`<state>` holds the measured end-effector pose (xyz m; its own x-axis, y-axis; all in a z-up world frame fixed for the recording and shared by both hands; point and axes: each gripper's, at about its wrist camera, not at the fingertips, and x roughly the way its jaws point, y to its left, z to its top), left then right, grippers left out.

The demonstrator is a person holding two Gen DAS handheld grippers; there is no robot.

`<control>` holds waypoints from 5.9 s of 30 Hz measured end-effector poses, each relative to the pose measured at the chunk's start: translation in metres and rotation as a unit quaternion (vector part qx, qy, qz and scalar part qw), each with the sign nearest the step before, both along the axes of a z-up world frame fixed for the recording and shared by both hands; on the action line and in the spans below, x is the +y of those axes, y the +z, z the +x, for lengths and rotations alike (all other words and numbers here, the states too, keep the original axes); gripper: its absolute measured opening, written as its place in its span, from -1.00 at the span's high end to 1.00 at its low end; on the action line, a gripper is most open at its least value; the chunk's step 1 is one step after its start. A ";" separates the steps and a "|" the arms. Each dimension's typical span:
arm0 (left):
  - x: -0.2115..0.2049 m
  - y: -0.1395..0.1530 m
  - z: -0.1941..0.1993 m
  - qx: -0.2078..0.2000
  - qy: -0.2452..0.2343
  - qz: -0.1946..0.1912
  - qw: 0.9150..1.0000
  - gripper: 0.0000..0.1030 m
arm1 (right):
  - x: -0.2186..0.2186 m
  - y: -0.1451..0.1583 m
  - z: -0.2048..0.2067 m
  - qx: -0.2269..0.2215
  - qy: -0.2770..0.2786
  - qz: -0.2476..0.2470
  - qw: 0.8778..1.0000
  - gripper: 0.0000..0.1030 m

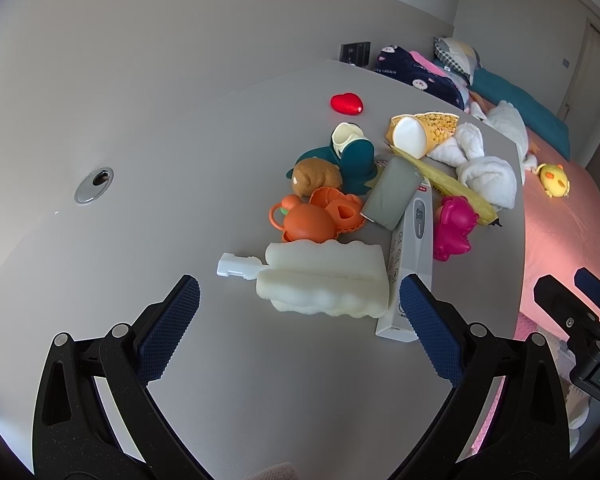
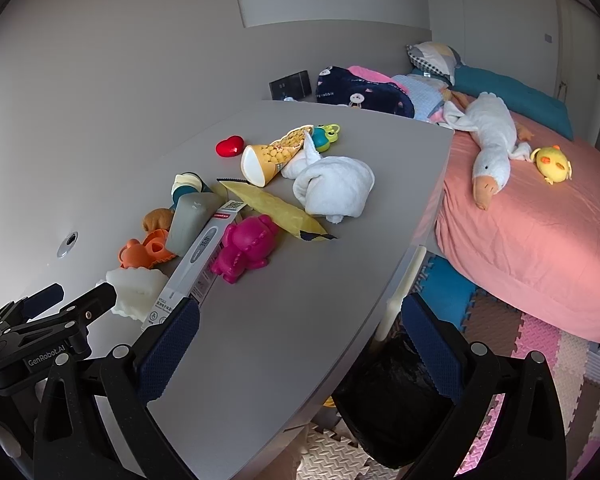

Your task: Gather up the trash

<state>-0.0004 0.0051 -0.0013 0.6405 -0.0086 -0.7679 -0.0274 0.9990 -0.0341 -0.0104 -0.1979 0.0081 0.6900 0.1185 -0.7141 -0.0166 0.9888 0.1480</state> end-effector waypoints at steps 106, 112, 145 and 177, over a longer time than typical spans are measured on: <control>-0.020 0.004 0.013 -0.089 0.009 -0.042 0.995 0.11 | -0.041 0.001 0.025 -0.009 0.011 0.053 0.998 0.15; -0.064 0.015 0.009 -0.094 -0.035 -0.050 0.994 0.11 | -0.073 0.011 0.006 -0.027 -0.011 0.047 0.998 0.15; -0.276 -0.031 0.006 -0.010 -0.258 -0.018 0.966 -0.71 | -0.249 -0.023 -0.034 -0.007 -0.221 0.037 0.975 -0.50; -0.165 -0.006 0.027 -0.034 -0.157 -0.005 0.987 -0.73 | -0.159 -0.025 0.009 0.006 -0.109 0.048 0.993 -0.50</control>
